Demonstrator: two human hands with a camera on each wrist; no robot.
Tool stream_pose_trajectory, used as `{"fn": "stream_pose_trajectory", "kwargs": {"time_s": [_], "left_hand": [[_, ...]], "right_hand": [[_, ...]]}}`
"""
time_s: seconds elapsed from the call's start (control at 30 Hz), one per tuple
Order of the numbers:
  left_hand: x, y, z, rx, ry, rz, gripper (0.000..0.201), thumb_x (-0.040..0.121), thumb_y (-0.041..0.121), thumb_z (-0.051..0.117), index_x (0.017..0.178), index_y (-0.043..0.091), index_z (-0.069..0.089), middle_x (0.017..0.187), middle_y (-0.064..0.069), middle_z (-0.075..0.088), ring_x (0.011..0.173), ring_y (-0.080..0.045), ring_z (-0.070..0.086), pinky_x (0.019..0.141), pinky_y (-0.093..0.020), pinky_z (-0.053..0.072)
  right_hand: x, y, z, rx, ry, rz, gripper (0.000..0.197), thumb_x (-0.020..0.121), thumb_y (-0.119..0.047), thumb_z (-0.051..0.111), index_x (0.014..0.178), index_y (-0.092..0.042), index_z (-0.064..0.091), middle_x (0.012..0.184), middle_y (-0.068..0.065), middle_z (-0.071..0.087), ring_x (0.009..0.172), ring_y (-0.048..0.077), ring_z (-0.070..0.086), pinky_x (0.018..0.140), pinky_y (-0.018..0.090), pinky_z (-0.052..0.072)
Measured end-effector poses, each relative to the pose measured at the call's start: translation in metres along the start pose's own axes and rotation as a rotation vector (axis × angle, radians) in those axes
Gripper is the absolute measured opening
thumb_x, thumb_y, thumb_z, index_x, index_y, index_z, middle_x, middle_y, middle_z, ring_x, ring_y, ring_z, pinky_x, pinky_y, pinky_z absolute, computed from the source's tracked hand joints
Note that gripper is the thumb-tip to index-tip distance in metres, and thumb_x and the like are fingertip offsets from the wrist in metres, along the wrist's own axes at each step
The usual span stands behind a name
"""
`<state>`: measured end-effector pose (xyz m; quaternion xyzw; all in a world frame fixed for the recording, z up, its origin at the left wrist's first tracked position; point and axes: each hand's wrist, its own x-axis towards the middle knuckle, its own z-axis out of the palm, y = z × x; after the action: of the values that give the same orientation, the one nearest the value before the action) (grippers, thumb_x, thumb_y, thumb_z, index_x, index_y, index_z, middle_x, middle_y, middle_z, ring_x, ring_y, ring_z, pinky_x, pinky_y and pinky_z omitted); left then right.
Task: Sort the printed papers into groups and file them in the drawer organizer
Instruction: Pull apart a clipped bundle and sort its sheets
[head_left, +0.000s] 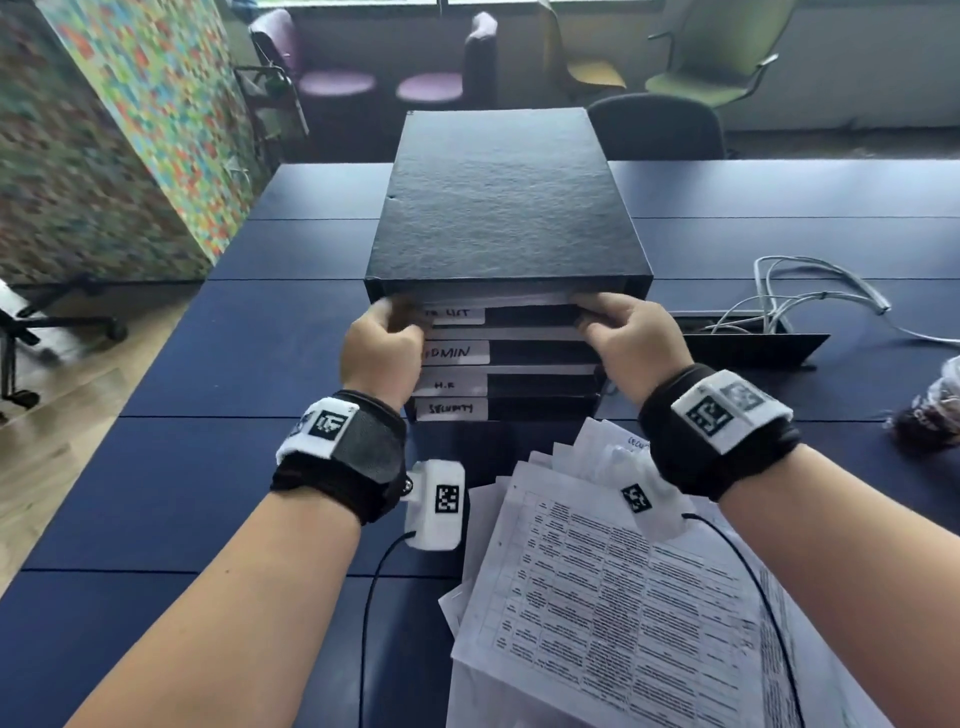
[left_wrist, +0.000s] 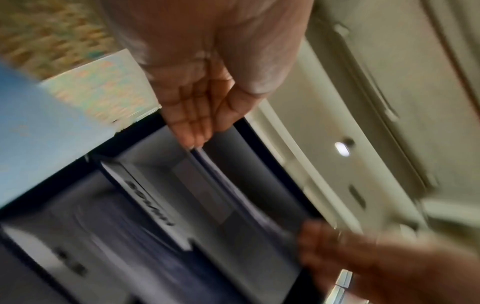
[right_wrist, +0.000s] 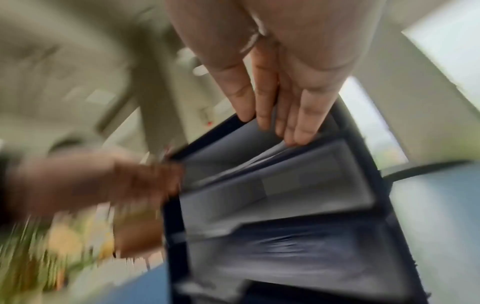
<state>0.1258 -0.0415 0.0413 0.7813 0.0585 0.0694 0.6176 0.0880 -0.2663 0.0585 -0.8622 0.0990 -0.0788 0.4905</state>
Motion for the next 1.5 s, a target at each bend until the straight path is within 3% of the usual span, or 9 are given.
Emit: {"fn": "stream_pose_trajectory", "kwargs": {"time_s": [0.07, 0.13, 0.23, 0.37, 0.67, 0.87, 1.13, 1.33, 1.5], "left_hand": [[-0.007, -0.001, 0.000, 0.396, -0.023, 0.262, 0.037, 0.081, 0.005, 0.054, 0.111, 0.019, 0.069, 0.111, -0.007, 0.065, 0.103, -0.025, 0.060, 0.092, -0.022, 0.043], [-0.010, 0.000, 0.001, 0.559, -0.138, 0.371, 0.041, 0.089, 0.012, 0.054, 0.129, 0.017, 0.058, 0.125, -0.008, 0.059, 0.115, -0.027, 0.053, 0.097, -0.024, 0.038], [-0.005, -0.002, 0.003, 0.737, -0.279, 0.370, 0.053, 0.095, 0.031, 0.048, 0.145, 0.025, 0.035, 0.146, -0.003, 0.043, 0.134, -0.023, 0.037, 0.111, -0.030, 0.029], [0.002, 0.001, 0.008, 0.920, -0.339, 0.355, 0.058, 0.097, 0.040, 0.041, 0.150, 0.026, 0.022, 0.153, -0.003, 0.030, 0.141, -0.023, 0.024, 0.117, -0.032, 0.017], [0.002, 0.000, 0.009, 0.843, -0.329, 0.360, 0.052, 0.095, 0.033, 0.049, 0.145, 0.026, 0.036, 0.151, -0.001, 0.036, 0.142, -0.021, 0.024, 0.117, -0.033, 0.018], [-0.040, -0.026, 0.015, 0.640, -0.140, 0.690, 0.028, 0.077, 0.007, 0.053, 0.092, 0.019, 0.073, 0.092, -0.002, 0.066, 0.088, -0.028, 0.059, 0.083, -0.035, 0.046], [-0.108, -0.081, 0.034, 0.922, -0.736, -0.130, 0.041, 0.085, 0.032, 0.065, 0.120, 0.017, 0.051, 0.115, -0.003, 0.060, 0.103, -0.020, 0.057, 0.083, -0.027, 0.044], [-0.139, -0.107, 0.036, 0.802, -0.614, -0.229, 0.039, 0.077, 0.020, 0.071, 0.109, 0.025, 0.051, 0.087, 0.005, 0.060, 0.076, -0.015, 0.054, 0.065, -0.024, 0.039], [-0.149, -0.100, 0.042, 0.773, -0.455, -0.155, 0.011, 0.084, 0.013, 0.061, 0.092, 0.020, 0.060, 0.089, 0.000, 0.062, 0.084, -0.022, 0.056, 0.072, -0.024, 0.042]], "right_hand": [[-0.006, -0.003, 0.000, -0.367, -0.047, -0.165, 0.041, 0.090, -0.022, 0.055, 0.131, -0.022, 0.053, 0.123, 0.001, 0.058, 0.115, 0.018, 0.053, 0.101, 0.022, 0.035], [-0.006, -0.003, 0.001, -0.511, -0.145, -0.155, 0.053, 0.092, -0.029, 0.050, 0.143, -0.026, 0.035, 0.137, 0.008, 0.048, 0.128, 0.024, 0.042, 0.108, 0.030, 0.030], [-0.001, -0.002, 0.007, -0.575, -0.232, -0.077, 0.061, 0.093, -0.036, 0.045, 0.147, -0.030, 0.019, 0.148, 0.007, 0.036, 0.137, 0.029, 0.029, 0.113, 0.044, 0.024], [0.007, -0.010, 0.012, -0.560, -0.252, -0.060, 0.062, 0.093, -0.039, 0.046, 0.147, -0.028, 0.018, 0.151, 0.004, 0.031, 0.138, 0.030, 0.027, 0.113, 0.039, 0.025], [0.003, -0.011, 0.008, -0.604, -0.294, -0.074, 0.058, 0.093, -0.035, 0.049, 0.146, -0.028, 0.026, 0.153, 0.000, 0.027, 0.139, 0.025, 0.027, 0.114, 0.032, 0.023], [-0.033, 0.011, -0.008, -0.543, -0.252, -0.190, 0.039, 0.091, -0.022, 0.052, 0.130, -0.022, 0.052, 0.143, -0.003, 0.043, 0.126, 0.017, 0.044, 0.103, 0.021, 0.029], [-0.093, 0.080, -0.021, -0.750, -0.504, 0.040, 0.047, 0.089, -0.033, 0.058, 0.134, -0.027, 0.046, 0.139, -0.002, 0.047, 0.124, 0.017, 0.046, 0.107, 0.028, 0.031], [-0.130, 0.128, -0.039, -0.732, -0.573, 0.229, 0.056, 0.085, -0.036, 0.064, 0.135, -0.025, 0.043, 0.135, 0.001, 0.051, 0.120, 0.019, 0.051, 0.102, 0.030, 0.040], [-0.142, 0.146, -0.059, -0.607, -0.506, 0.290, 0.053, 0.085, -0.029, 0.065, 0.134, -0.025, 0.045, 0.134, 0.002, 0.052, 0.119, 0.019, 0.052, 0.102, 0.030, 0.040]]}}
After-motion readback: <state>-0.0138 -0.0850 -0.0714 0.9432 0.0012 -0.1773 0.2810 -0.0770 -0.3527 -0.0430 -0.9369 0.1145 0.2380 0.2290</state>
